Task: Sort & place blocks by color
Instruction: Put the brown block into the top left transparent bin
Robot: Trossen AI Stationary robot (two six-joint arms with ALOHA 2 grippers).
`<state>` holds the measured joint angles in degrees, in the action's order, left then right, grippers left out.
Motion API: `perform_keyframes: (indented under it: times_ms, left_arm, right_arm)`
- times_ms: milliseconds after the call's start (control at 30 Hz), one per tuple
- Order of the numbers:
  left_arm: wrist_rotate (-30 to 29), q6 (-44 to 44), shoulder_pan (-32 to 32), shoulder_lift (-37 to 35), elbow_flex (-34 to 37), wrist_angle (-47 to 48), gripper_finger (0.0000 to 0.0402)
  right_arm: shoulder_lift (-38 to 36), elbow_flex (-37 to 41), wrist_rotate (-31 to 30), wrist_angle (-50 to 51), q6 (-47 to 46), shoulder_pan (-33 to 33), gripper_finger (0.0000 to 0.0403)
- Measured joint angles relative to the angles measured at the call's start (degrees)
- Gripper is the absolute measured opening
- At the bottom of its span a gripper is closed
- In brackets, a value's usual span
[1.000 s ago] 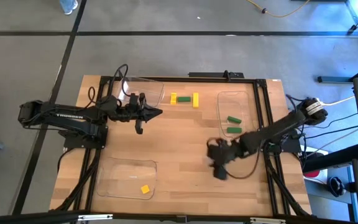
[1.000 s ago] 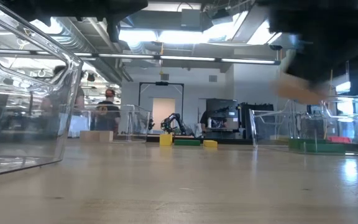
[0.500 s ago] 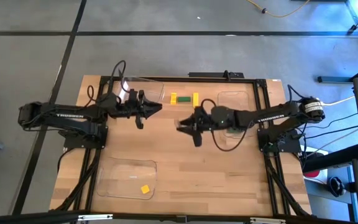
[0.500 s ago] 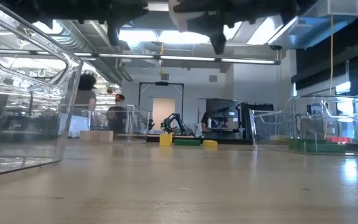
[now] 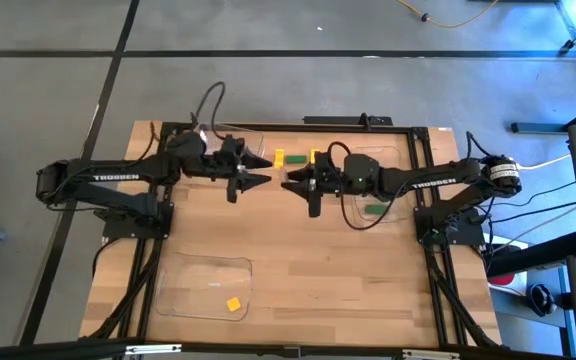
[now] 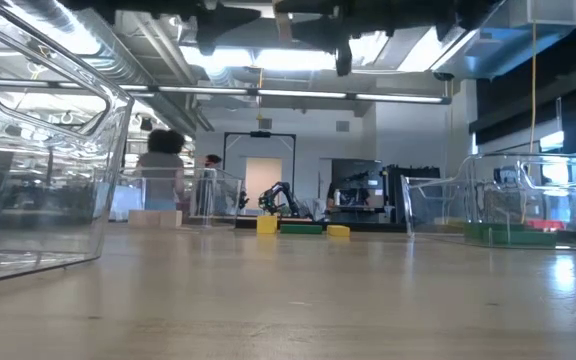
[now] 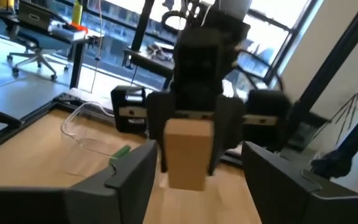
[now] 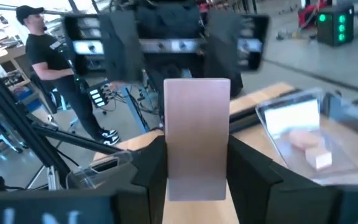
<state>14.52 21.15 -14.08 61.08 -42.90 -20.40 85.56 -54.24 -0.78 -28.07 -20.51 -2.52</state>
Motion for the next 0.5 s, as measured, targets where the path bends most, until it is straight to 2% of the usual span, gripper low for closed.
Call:
perform_keyframes:
  times_ms: [200, 500]
  left_arm:
    - [-0.3, -0.8, 0.2, 3.9, -3.4, 0.2, 0.0228]
    - [0.9, -0.5, 2.0, 6.7, -3.5, -2.6, 0.0228]
  right_arm:
    - [0.0, -1.9, 0.1, 0.5, 1.8, 0.1, 0.0129]
    - [0.0, -2.0, 0.6, 1.1, 2.8, -0.2, 0.0129]
